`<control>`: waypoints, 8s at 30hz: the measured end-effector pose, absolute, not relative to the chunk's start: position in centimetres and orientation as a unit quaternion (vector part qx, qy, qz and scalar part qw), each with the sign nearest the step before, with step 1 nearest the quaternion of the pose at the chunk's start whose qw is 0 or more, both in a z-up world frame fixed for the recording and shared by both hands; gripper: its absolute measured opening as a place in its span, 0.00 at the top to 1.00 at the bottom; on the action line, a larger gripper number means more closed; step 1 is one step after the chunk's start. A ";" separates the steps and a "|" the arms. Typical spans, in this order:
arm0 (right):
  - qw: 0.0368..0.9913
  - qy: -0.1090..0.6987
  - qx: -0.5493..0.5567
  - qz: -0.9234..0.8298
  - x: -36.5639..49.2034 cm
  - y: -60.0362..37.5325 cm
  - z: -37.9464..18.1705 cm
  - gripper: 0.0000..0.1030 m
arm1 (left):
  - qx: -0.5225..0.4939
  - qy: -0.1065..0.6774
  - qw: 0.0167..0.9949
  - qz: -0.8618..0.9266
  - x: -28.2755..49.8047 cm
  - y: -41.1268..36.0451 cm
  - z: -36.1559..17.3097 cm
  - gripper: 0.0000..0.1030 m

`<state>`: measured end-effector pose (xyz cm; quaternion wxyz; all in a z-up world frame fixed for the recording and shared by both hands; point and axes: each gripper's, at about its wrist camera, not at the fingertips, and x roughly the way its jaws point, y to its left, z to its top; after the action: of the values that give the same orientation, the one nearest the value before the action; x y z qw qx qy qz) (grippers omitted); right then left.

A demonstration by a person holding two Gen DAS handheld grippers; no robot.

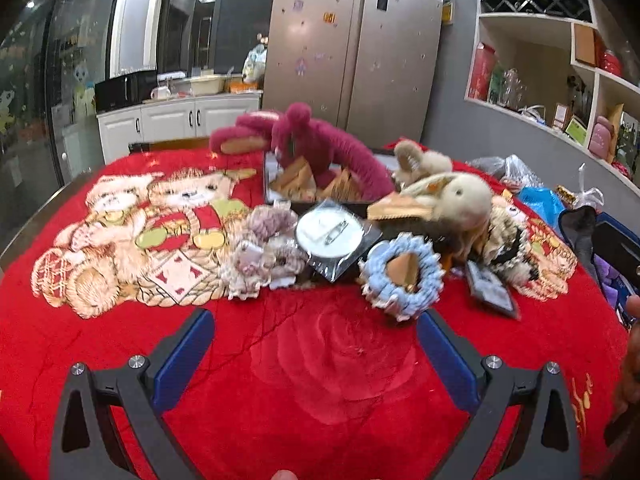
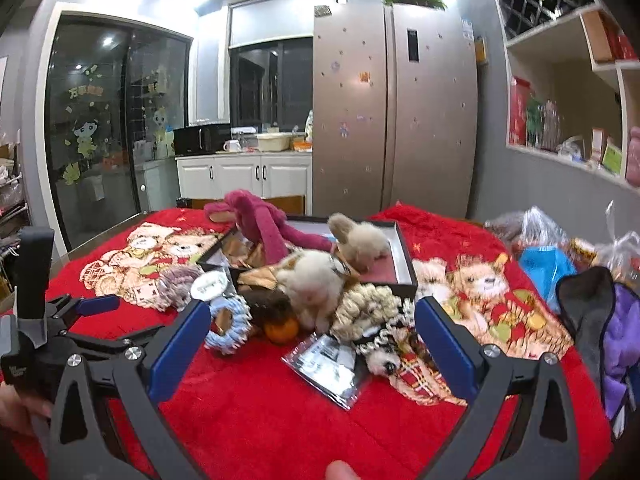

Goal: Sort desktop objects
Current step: 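Withdraw both grippers from the box back toward the pile, then grasp a blue crochet scrunchie with the left gripper while the right grasps a cream lace scrunchie, then lift both scrunchies up from the pile, then carry both scrunchies over the black-framed box, then open both grippers to drop the scrunchies into the box, then withdraw both grippers from the box back toward the pile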

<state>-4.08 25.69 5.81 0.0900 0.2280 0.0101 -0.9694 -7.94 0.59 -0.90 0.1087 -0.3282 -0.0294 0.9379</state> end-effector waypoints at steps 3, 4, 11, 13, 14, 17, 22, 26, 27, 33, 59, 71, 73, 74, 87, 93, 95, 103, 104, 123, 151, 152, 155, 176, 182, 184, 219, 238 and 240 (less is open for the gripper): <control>0.104 -0.004 0.255 -0.961 -5.4 26.6 4.5 0.00 | -0.338 -0.041 0.118 0.933 -8.4 0.3 -1.1 0.00; 0.108 -0.004 0.260 -0.960 -5.6 26.7 4.3 0.00 | -0.340 -0.043 0.121 0.932 -8.4 0.2 -1.2 0.00; 0.109 0.002 0.274 -0.956 -6.7 26.8 3.0 0.00 | -0.350 -0.037 0.136 0.926 -8.9 1.0 -1.4 0.00; 0.114 -0.009 0.278 -0.954 -7.1 27.2 2.7 0.00 | -0.348 -0.039 0.137 0.927 -9.0 1.2 -1.3 0.00; 0.115 -0.012 0.279 -0.953 -7.1 27.2 2.6 0.00 | -0.346 -0.039 0.139 0.927 -9.1 1.3 -1.2 0.00; 0.106 -0.012 0.280 -0.954 -7.6 27.6 2.1 0.00 | -0.338 -0.037 0.140 0.930 -9.5 2.0 -0.9 0.00; 0.101 -0.031 0.268 -0.958 -8.7 28.9 1.3 0.03 | -0.339 -0.031 0.137 0.930 -10.7 3.2 -0.8 0.00; 0.100 -0.064 0.276 -0.954 -10.1 30.3 0.6 0.09 | -0.348 -0.028 0.134 0.928 -11.5 3.6 -1.2 0.00; 0.098 -0.076 0.287 -0.950 -10.8 30.7 0.3 0.14 | -0.350 -0.024 0.134 0.927 -11.6 3.8 -1.3 0.00; 0.095 -0.097 0.310 -0.941 -13.0 31.3 -0.6 0.37 | -0.347 -0.001 0.132 0.928 -11.5 4.6 -1.2 0.00; 0.102 -0.081 0.283 -0.950 -8.9 30.6 1.7 0.89 | -0.364 -0.031 0.203 0.908 -10.7 4.1 -1.8 0.85; 0.147 -0.081 0.257 -0.952 -6.5 29.1 3.9 0.89 | -0.317 -0.009 0.219 0.923 -8.1 4.4 0.5 0.86; 0.154 -0.084 0.252 -0.952 -6.1 29.2 4.2 0.90 | -0.313 -0.008 0.219 0.924 -8.0 4.4 1.0 0.86; 0.156 -0.086 0.249 -0.952 -6.0 29.2 4.4 0.90 | -0.308 -0.006 0.217 0.926 -7.9 4.4 1.3 0.86; 0.169 -0.094 0.237 -0.952 -5.1 29.4 5.4 0.89 | -0.263 0.008 0.204 0.943 -7.1 3.5 3.6 0.86; 0.163 -0.088 0.240 -0.953 -5.3 28.9 4.8 0.89 | -0.272 0.005 0.208 0.940 -7.2 3.6 3.2 0.86; 0.161 -0.089 0.242 -0.953 -5.4 28.8 4.5 0.89 | -0.274 0.003 0.210 0.939 -7.3 3.6 3.1 0.86; 0.177 -0.078 0.253 -0.948 -5.5 27.1 3.5 0.89 | -0.294 -0.008 0.207 0.933 -7.9 3.3 2.1 0.86; 0.178 -0.073 0.253 -0.948 -5.5 27.0 3.4 0.89 | -0.295 -0.008 0.204 0.933 -7.9 3.2 2.0 0.86; 0.150 -0.100 0.215 -0.960 -5.8 29.0 6.4 0.89 | -0.286 -0.008 0.202 0.937 -8.6 2.5 5.3 0.86; 0.094 -0.075 0.224 -0.967 -23.7 29.0 9.2 0.89 | -0.268 -0.014 0.157 0.951 -21.5 3.4 6.2 0.86; 0.090 -0.069 0.240 -0.964 -24.4 29.2 8.2 0.89 | -0.276 -0.011 0.154 0.949 -22.0 3.0 5.6 0.86; 0.072 -0.060 0.269 -0.959 -26.0 29.9 5.7 0.89 | -0.290 -0.010 0.141 0.947 -23.2 2.1 4.3 0.86; 0.067 -0.068 0.322 -0.942 -27.1 29.8 2.3 0.89 | -0.308 0.009 0.138 0.941 -23.7 3.2 2.0 0.86; 0.064 -0.054 0.326 -0.942 -27.2 29.3 2.1 0.89 | -0.315 0.005 0.133 0.940 -24.0 2.9 1.7 0.86; 0.061 -0.051 0.328 -0.941 -27.3 29.3 2.0 0.89 | -0.321 0.000 0.134 0.938 -24.1 2.8 1.6 0.86; 0.079 -0.112 0.300 -0.944 -26.8 31.3 3.6 0.01 | -0.308 0.010 0.099 0.946 -23.6 3.3 1.8 0.00; 0.083 -0.098 0.293 -0.947 -26.3 30.4 4.3 0.00 | -0.297 0.018 0.093 0.950 -22.9 3.5 2.3 0.00; 0.078 -0.086 0.291 -0.950 -26.1 30.0 4.6 0.00 | -0.294 0.017 0.093 0.951 -22.7 3.4 2.5 0.00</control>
<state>-26.07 29.96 4.59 0.0781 0.2909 -0.0862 -0.9497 -22.70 3.40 2.46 0.0925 -0.2938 0.0171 0.9512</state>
